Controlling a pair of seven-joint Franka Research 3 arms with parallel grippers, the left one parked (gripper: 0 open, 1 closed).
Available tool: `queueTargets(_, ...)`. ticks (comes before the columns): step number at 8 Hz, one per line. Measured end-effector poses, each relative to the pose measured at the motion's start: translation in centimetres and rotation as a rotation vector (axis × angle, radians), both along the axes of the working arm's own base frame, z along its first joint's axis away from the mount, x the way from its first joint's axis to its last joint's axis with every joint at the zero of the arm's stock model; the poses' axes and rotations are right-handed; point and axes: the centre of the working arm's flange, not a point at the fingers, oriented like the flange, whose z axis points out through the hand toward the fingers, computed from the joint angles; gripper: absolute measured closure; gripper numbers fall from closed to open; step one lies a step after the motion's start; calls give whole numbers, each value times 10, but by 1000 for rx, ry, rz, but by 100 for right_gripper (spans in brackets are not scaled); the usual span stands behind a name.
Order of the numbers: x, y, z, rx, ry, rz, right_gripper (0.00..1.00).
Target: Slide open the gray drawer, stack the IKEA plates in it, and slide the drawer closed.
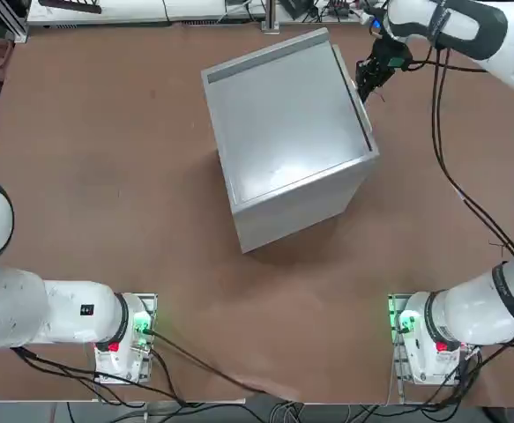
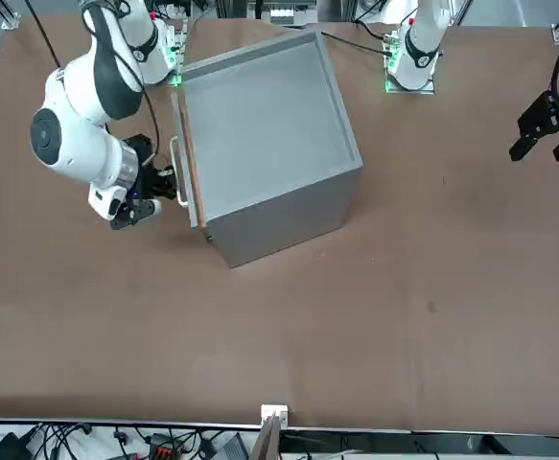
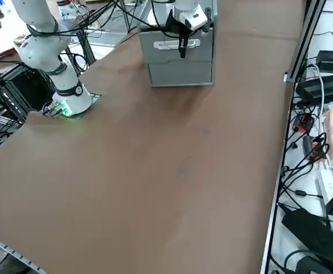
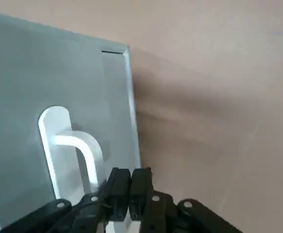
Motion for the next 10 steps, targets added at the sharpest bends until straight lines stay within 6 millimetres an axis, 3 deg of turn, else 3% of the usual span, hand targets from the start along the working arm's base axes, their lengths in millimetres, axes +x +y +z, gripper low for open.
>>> queueTargets(5,-12,34,1,-8,8,-33,98)
queueTargets(8,-11,34,3,-8,3,-40,99)
queueTargets(10,-2,27,23,3,-33,-58,99)
